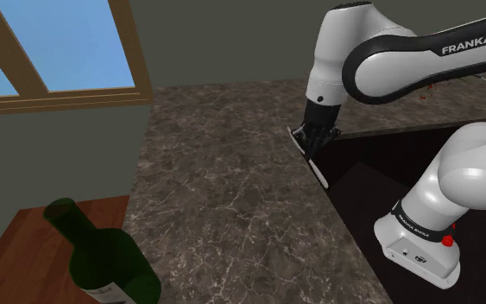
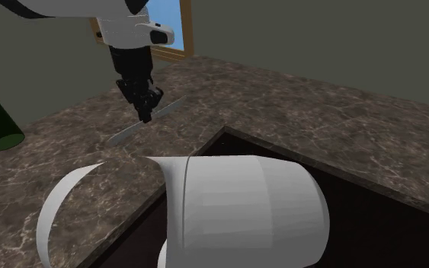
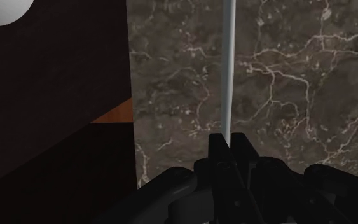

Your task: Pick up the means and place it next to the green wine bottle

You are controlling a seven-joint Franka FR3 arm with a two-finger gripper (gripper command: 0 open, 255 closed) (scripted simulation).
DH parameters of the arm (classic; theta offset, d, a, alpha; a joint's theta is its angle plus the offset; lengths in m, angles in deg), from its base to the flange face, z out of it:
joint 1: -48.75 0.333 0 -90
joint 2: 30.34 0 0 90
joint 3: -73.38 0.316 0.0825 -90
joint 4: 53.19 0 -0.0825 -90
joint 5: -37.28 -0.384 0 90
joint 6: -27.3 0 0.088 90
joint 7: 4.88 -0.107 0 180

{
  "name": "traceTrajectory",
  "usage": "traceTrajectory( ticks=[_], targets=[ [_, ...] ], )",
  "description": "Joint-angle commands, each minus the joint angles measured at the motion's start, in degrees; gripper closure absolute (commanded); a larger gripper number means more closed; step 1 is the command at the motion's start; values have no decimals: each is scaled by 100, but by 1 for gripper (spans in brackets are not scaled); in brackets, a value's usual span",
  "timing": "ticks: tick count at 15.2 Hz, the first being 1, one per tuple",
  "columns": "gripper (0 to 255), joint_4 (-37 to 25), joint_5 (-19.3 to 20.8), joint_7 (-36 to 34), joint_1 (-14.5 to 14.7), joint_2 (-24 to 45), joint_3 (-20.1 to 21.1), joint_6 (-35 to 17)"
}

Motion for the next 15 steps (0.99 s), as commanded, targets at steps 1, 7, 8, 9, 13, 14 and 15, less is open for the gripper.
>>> traceTrajectory(
  ticks=[1, 7, 8, 9, 13, 14, 15],
  targets=[
    [255, -98, 28, -13, -2, -76, -36, 177],
    [255, -466, 127, -42, -30, -232, -150, 699],
    [255, -531, 143, -47, -34, -251, -168, 782],
    [255, -597, 158, -52, -40, -268, -186, 865],
    [255, -870, 219, -72, -60, -319, -254, 1189],
    [255, -941, 233, -77, -65, -327, -270, 1268],
    [255, -1012, 248, -82, -70, -334, -286, 1346]
  ],
)
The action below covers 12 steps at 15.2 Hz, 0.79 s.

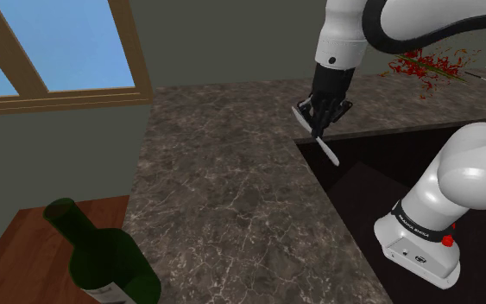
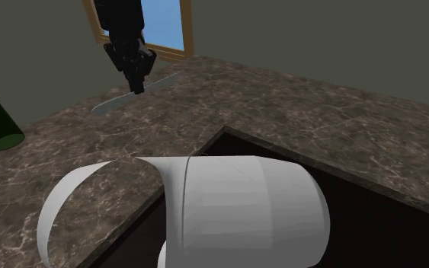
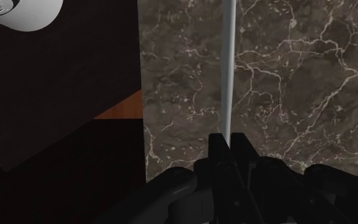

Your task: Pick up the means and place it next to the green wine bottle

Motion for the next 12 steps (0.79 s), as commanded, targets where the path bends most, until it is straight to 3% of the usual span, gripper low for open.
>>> traceTrajectory(
  ticks=[1, 12],
  targets=[
    [255, -152, 31, -12, -15, 5, -28, 149],
    [255, -1009, 171, -73, -73, 42, -178, 969]
  ],
)
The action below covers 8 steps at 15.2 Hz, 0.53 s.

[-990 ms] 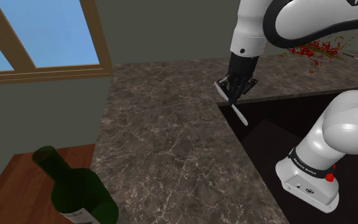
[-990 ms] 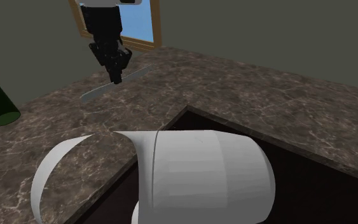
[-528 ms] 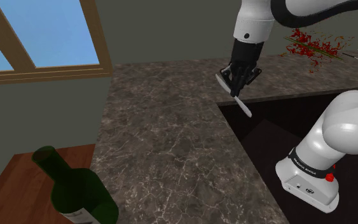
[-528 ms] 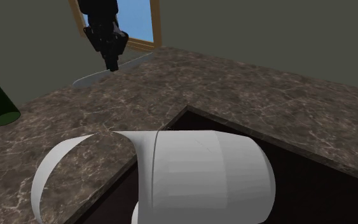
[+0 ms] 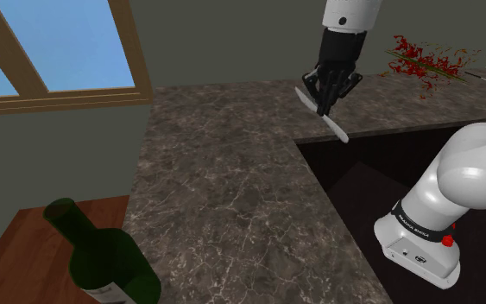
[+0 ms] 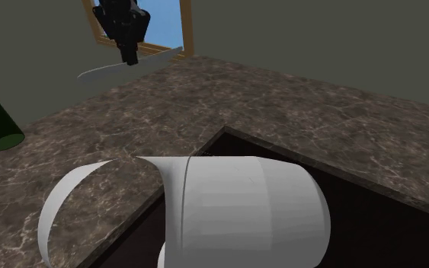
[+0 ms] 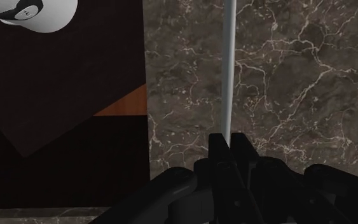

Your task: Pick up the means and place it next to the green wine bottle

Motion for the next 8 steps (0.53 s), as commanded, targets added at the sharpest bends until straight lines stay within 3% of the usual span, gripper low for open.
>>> traceTrajectory(
  ticks=[1, 8],
  targets=[
    [255, -158, 15, -24, -2, 3, -16, 157],
    [255, -766, 89, -68, -39, 115, -90, 653]
  ],
)
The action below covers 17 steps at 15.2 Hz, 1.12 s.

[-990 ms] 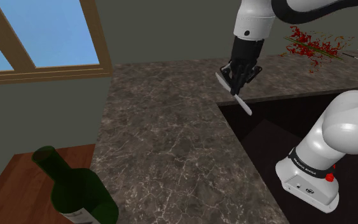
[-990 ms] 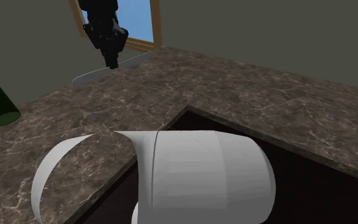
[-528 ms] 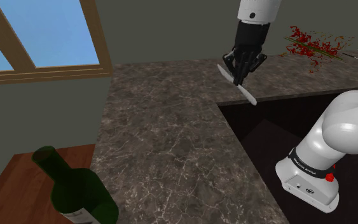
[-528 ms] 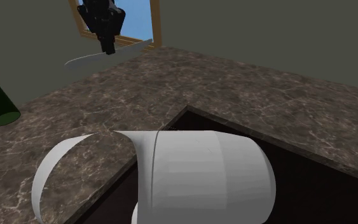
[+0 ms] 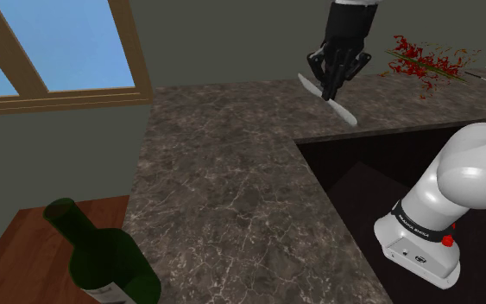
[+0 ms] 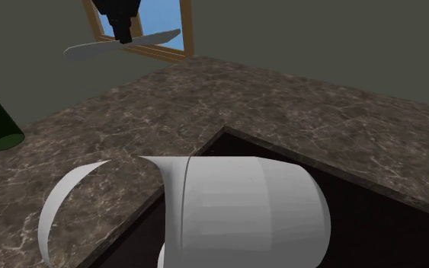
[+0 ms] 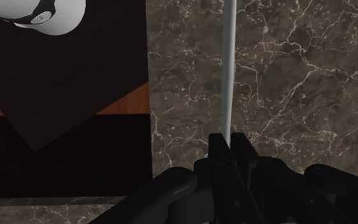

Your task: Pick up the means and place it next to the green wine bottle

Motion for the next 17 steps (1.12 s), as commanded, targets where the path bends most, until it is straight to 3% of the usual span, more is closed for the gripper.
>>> traceTrajectory(
  ticks=[1, 17],
  targets=[
    [255, -201, 25, -12, -13, 51, -22, 153],
    [255, -1789, 159, -143, -92, 526, -127, 1266]
  ],
)
